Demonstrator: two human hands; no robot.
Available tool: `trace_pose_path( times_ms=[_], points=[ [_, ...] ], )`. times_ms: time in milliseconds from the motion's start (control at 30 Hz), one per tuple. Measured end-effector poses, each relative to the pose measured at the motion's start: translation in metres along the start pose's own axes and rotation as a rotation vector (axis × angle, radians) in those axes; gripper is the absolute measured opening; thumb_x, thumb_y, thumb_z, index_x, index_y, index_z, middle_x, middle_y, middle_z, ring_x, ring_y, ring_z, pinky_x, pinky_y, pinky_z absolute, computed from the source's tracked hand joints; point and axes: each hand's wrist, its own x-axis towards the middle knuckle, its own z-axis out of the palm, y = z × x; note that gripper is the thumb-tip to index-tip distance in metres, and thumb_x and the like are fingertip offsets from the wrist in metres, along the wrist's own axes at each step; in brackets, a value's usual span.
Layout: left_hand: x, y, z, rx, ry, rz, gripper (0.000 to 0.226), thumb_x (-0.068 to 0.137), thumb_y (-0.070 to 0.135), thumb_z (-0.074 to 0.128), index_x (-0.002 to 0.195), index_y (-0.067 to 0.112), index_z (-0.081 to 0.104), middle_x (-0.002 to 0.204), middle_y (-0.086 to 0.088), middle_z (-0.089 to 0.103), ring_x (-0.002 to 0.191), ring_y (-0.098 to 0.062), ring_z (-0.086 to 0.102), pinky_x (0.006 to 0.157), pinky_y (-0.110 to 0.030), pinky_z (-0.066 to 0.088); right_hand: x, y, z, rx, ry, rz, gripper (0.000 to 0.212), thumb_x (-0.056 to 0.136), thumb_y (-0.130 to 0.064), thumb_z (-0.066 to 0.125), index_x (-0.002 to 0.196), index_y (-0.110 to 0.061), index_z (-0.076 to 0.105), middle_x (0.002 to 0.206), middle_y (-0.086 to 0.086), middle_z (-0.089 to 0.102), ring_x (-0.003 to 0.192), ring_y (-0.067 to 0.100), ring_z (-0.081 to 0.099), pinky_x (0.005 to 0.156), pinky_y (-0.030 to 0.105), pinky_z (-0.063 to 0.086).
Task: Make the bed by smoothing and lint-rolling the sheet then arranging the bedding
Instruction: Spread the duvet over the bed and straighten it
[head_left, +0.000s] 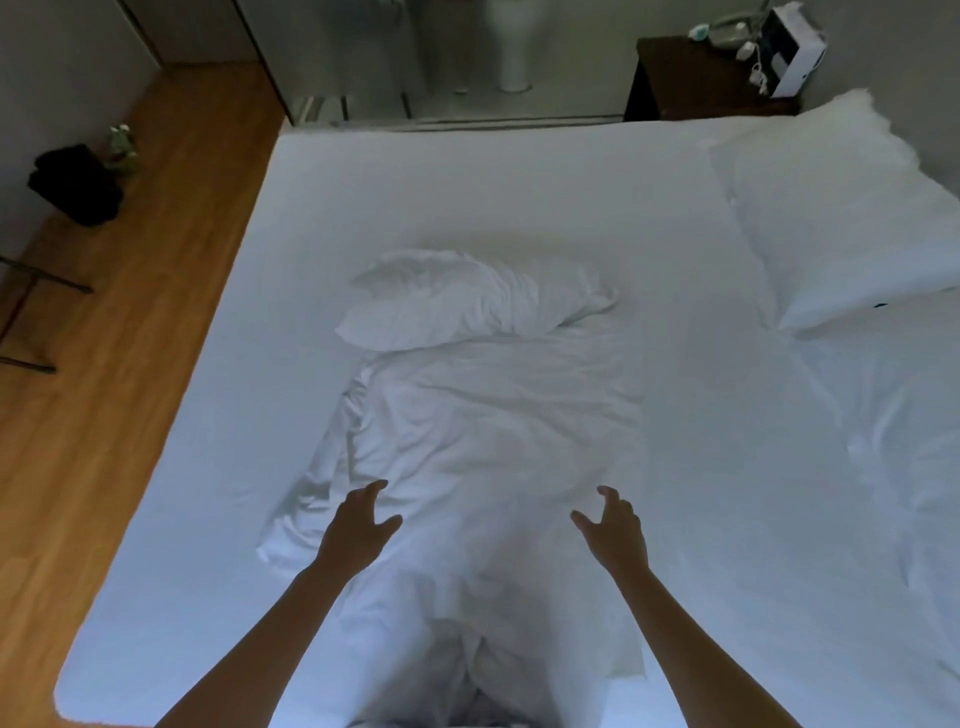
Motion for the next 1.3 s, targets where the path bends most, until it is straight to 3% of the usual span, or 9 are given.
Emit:
trace_pose_path(
  times_ms=[467, 533, 633, 700, 800, 967, 1033, 1167, 1300],
  points=[
    [0.111, 0.017, 0.008, 0.262, 0.080, 0.318, 0.050, 0.093, 0.034, 0.055, 0.140, 0.020, 0.047, 0.138, -0.006, 0.050, 0.127, -0.024, 0.050, 0.091, -0.034, 0.051, 0.098, -0.065, 0.030, -0.236, -0.048, -0.180, 0.063, 0.095, -0.044, 0.052, 0.147, -0.018, 0.030, 0.147, 0.009, 0.035, 0.134, 0.026, 0.035, 0.100, 0.035, 0.040],
    [0.138, 0.017, 0.003, 0.294, 0.062, 0.398, 0.051, 0.082, 0.036, 0.066, 0.129, 0.019, 0.055, 0.124, -0.010, 0.062, 0.109, -0.028, 0.064, 0.074, -0.034, 0.058, 0.119, -0.083, 0.032, -0.307, -0.061, -0.226, 0.063, 0.095, -0.046, 0.049, 0.148, -0.018, 0.028, 0.150, 0.008, 0.031, 0.137, 0.025, 0.030, 0.105, 0.034, 0.036],
    [0.185, 0.023, -0.006, 0.363, 0.069, 0.465, 0.063, 0.061, 0.021, 0.090, 0.119, 0.015, 0.065, 0.117, -0.013, 0.066, 0.100, -0.029, 0.068, 0.068, -0.034, 0.059, 0.154, -0.115, 0.033, -0.424, -0.078, -0.318, 0.063, 0.097, -0.048, 0.044, 0.150, -0.018, 0.025, 0.155, 0.010, 0.024, 0.142, 0.025, 0.023, 0.111, 0.034, 0.028],
    [0.214, 0.034, -0.015, 0.359, 0.046, 0.437, 0.058, 0.074, 0.023, 0.082, 0.128, 0.015, 0.061, 0.128, -0.012, 0.061, 0.112, -0.030, 0.063, 0.079, -0.037, 0.057, 0.180, -0.137, 0.033, -0.465, -0.088, -0.387, 0.062, 0.098, -0.047, 0.042, 0.150, -0.019, 0.025, 0.157, 0.009, 0.023, 0.144, 0.025, 0.021, 0.113, 0.035, 0.025],
    [0.259, 0.044, -0.022, 0.379, -0.066, 0.250, 0.057, 0.098, 0.036, 0.049, 0.150, 0.023, 0.030, 0.154, -0.002, 0.033, 0.140, -0.023, 0.033, 0.107, -0.035, 0.036, 0.216, -0.171, 0.036, -0.510, -0.136, -0.462, 0.060, 0.099, -0.045, 0.042, 0.151, -0.020, 0.025, 0.158, 0.009, 0.022, 0.145, 0.024, 0.020, 0.114, 0.036, 0.023],
    [0.327, 0.058, -0.034, 0.507, -0.201, 0.192, 0.066, 0.098, 0.045, 0.046, 0.153, 0.023, 0.018, 0.153, -0.008, 0.032, 0.137, -0.028, 0.033, 0.111, -0.035, 0.029, 0.277, -0.217, 0.035, -0.652, -0.276, -0.489, 0.063, 0.096, -0.054, 0.043, 0.150, -0.025, 0.028, 0.156, 0.007, 0.029, 0.140, 0.027, 0.031, 0.114, 0.040, 0.026],
    [0.352, 0.068, -0.052, 0.578, -0.095, 0.216, 0.070, 0.096, 0.048, 0.047, 0.154, 0.021, 0.018, 0.154, -0.012, 0.031, 0.137, -0.032, 0.034, 0.114, -0.038, 0.025, 0.303, -0.246, 0.019, -0.690, -0.322, -0.487, 0.068, 0.093, -0.059, 0.046, 0.151, -0.029, 0.026, 0.156, 0.006, 0.029, 0.141, 0.026, 0.031, 0.116, 0.041, 0.023],
    [0.413, 0.124, -0.143, 0.443, 0.400, 0.387, 0.080, 0.089, 0.047, 0.058, 0.154, 0.019, 0.021, 0.159, -0.020, 0.014, 0.146, -0.044, 0.011, 0.113, -0.061, 0.013, 0.347, -0.349, -0.033, -0.693, 0.100, -0.581, 0.084, 0.088, -0.063, 0.049, 0.154, -0.033, 0.007, 0.162, 0.012, 0.003, 0.147, 0.038, 0.005, 0.116, 0.053, 0.006],
    [0.437, 0.195, -0.216, 0.406, 0.470, 0.499, 0.075, 0.094, 0.050, 0.050, 0.155, 0.026, 0.012, 0.163, -0.011, 0.000, 0.149, -0.036, -0.002, 0.117, -0.053, 0.005, 0.350, -0.438, -0.071, -0.462, 0.355, -0.675, 0.087, 0.088, -0.067, 0.045, 0.154, -0.029, 0.003, 0.162, 0.011, -0.004, 0.146, 0.041, -0.006, 0.116, 0.055, 0.004]
  ],
)
